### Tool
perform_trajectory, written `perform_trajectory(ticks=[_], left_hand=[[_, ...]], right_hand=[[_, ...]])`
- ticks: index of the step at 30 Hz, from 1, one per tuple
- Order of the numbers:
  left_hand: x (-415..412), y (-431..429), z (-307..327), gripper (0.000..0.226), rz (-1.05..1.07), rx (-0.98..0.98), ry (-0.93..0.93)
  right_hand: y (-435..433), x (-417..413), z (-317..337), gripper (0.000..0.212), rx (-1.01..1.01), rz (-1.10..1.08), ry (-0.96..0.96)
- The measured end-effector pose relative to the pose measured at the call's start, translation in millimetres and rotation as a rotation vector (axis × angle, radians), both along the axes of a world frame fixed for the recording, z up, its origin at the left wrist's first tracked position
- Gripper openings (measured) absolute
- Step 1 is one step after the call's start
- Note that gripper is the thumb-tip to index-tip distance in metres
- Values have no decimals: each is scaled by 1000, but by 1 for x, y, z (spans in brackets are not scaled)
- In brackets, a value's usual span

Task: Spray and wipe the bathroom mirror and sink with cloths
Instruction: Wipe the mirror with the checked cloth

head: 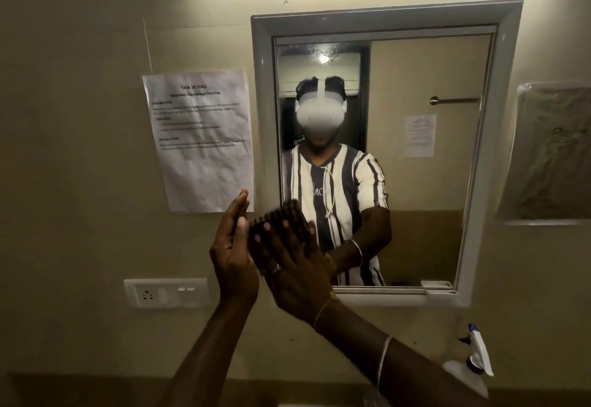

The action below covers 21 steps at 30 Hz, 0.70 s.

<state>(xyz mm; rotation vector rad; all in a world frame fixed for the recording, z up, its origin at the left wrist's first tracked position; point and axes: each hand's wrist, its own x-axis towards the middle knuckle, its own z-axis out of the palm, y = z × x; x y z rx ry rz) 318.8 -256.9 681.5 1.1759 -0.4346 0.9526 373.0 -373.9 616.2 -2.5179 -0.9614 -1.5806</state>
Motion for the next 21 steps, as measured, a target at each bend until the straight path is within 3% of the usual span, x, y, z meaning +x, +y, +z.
perform_trajectory(ticks=[6, 14, 21], left_hand=[[4, -6, 9, 42, 63, -125, -29], [7, -23, 14, 42, 71, -45, 28], [8, -35, 15, 41, 90, -11, 53]], right_hand=[[9, 9, 99, 61, 65, 15, -124], [16, 16, 220, 63, 142, -22, -290], [23, 22, 273, 64, 184, -81, -337]])
